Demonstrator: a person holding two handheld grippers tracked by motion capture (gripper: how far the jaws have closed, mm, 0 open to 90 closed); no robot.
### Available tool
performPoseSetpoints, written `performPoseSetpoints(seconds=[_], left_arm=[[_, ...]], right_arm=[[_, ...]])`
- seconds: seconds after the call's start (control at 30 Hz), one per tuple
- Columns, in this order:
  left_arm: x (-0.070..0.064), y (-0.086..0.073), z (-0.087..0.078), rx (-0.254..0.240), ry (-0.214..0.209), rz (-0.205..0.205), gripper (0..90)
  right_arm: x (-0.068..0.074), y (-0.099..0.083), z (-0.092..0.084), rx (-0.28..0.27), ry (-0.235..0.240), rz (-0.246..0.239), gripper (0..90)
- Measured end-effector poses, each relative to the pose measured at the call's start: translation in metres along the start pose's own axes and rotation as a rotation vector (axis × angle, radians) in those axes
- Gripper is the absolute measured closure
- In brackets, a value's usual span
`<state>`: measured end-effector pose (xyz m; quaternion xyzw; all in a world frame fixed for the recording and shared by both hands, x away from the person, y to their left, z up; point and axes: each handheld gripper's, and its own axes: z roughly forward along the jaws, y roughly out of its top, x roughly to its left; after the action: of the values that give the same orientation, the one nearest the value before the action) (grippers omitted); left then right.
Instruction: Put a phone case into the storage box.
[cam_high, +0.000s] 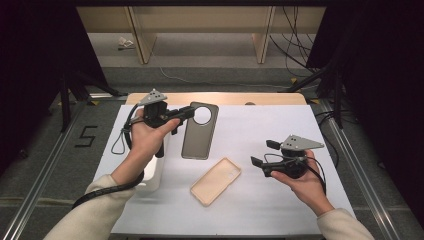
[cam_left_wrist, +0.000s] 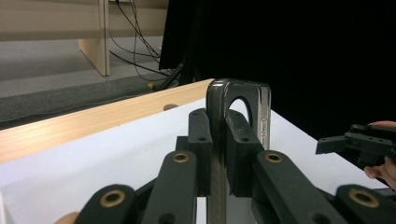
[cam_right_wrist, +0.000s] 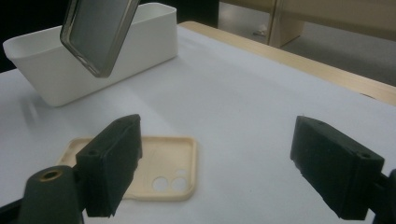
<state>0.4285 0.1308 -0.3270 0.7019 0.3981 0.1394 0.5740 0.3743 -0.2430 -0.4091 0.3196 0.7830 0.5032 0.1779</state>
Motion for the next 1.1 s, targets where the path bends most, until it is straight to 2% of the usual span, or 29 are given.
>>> performPoseSetpoints(seconds=[0.7,1.1], left_arm=[[0.019,0.004,-0.016,-0.020,0.039,0.044,81.7],[0.031,0.016,-0.025,-0.047,0.064,0.052,81.7]], right_arm=[[-0.002,-0.005,-0.007,-0.006,-0.017,0.013,17.0],[-0.004,-0.007,-0.009,-0.010,-0.028,0.023,16.8]])
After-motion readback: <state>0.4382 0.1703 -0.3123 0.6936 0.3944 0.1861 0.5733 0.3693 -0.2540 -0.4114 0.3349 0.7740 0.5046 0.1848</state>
